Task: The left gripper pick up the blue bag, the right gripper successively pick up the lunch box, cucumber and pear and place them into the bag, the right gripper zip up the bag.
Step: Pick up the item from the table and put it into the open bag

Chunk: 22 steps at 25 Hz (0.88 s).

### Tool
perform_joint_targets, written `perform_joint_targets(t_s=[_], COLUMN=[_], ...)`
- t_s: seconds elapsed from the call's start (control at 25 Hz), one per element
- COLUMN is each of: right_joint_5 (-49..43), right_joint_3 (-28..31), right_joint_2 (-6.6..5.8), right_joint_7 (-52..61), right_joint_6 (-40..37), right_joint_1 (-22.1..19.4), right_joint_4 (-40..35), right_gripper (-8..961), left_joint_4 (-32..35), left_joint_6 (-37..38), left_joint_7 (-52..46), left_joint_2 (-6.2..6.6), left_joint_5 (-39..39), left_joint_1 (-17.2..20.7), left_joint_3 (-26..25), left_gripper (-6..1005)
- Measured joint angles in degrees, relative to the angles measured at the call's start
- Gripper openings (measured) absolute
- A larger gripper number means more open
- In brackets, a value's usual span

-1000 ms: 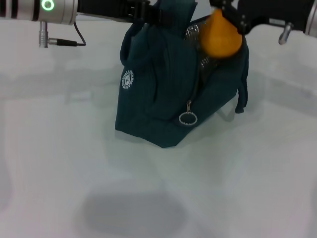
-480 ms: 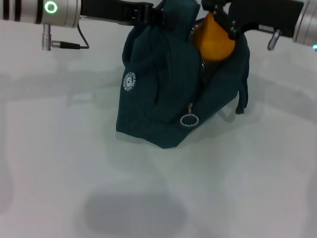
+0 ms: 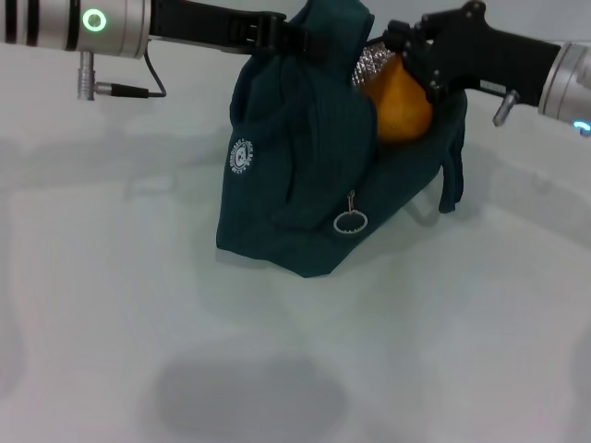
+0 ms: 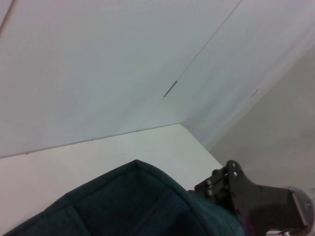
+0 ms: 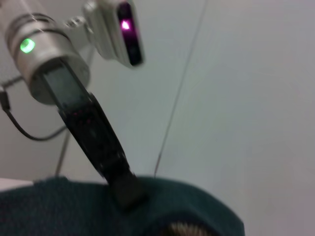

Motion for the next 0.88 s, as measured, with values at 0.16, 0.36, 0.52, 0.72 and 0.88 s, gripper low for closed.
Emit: perform_joint_targets(t_s=[0.16,0.36,0.52,0.72,0.88], right_joint_5=[0.7,0.3,0.2,0.2,0.1], right_joint_3=[-0.2,-0.9,-3.8,-6.3,-6.6], right_joint_2=[0.02,-0.01,-0.24,-0.6,-0.75], right_joint_7=[0.3,2.9,7.1,15.7,20.0], right_joint_6=[1.3,2.5,3.5,4.2,3.5], right_joint_1=[-0.3,-0.6,-0.7,-0.9,-2.0], right_joint_4=[2.5,3.4,2.8,0.2,-2.6], right_gripper=[37,37,37,38,39], left_joint_4=[0.0,0.0,0.0,0.0,0.0], left_joint_6=[0.3,0.6,0.6,0.7,0.7], left_joint_7=[0.1,0.1,0.1,0.1,0.0], left_joint_2=[-0.04,-0.05,-0.05,0.01,0.18], left_joint_5=[-0.3,-0.4,-0.5,-0.5,-0.5], left_joint_1=[0.1,0.2,0.2,0.3,0.3], left_joint_3=[0.0,0.0,-0.1,-0.3,-0.4], left_gripper=[40,40,40,40,40])
